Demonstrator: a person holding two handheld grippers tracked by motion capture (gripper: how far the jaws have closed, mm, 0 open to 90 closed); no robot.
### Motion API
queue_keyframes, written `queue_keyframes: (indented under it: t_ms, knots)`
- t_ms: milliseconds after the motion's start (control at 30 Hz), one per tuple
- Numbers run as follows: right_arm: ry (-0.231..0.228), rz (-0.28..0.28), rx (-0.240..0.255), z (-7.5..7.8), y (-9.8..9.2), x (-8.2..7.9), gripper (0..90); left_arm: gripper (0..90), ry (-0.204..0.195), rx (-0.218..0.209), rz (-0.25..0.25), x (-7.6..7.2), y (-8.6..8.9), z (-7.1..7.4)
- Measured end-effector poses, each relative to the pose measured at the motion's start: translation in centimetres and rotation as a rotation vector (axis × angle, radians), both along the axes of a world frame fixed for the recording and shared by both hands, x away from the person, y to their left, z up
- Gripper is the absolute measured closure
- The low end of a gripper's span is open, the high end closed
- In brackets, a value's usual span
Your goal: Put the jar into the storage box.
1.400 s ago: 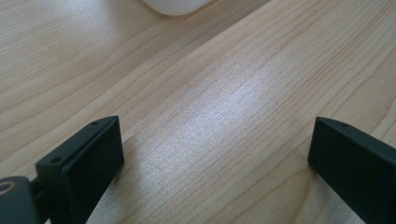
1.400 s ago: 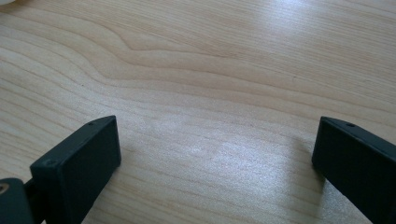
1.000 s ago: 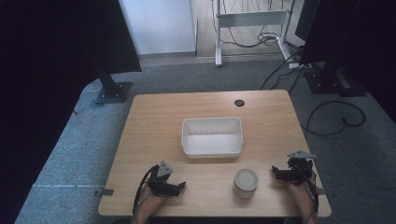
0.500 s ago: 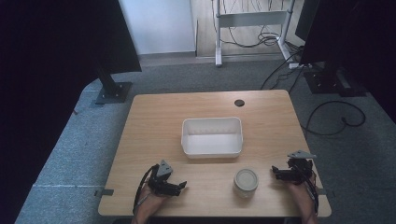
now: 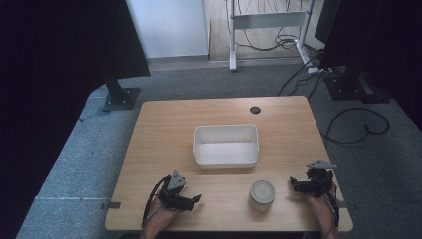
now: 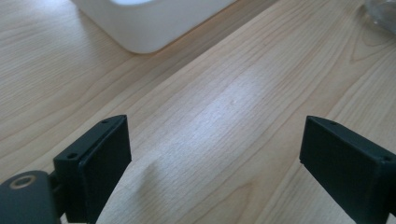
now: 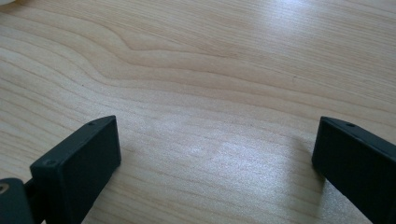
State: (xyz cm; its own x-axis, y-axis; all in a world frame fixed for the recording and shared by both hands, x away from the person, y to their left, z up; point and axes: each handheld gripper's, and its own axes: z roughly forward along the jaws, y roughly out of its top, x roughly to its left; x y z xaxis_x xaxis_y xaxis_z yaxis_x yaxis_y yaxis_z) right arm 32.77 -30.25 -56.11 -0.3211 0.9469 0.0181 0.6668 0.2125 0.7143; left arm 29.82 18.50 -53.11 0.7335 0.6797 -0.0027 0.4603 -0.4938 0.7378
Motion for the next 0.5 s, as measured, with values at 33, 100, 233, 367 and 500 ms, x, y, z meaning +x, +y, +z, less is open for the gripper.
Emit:
queue_keyframes:
  t_ms: [33,100,233,367,500]
  knots:
    - [0.000,0.000,0.000,0.0,0.0,0.0,0.8,8.9,0.000,0.001,-0.005,0.0,-0.1,0.0]
    - [0.000,0.000,0.000,0.0,0.0,0.0,0.8,9.1,-0.001,0.001,-0.008,-0.1,-0.2,0.0]
    - [0.000,0.000,0.000,0.0,0.0,0.0,0.8,9.1,-0.006,-0.010,-0.020,-0.2,-0.8,0.3]
    - [0.000,0.000,0.000,0.0,0.0,0.0,0.8,9.2,-0.005,-0.017,-0.027,-0.3,-1.1,0.5]
    - [0.000,0.000,0.000,0.0,0.0,0.0,0.8,9.4,-0.004,-0.024,-0.042,-0.3,-1.6,0.7]
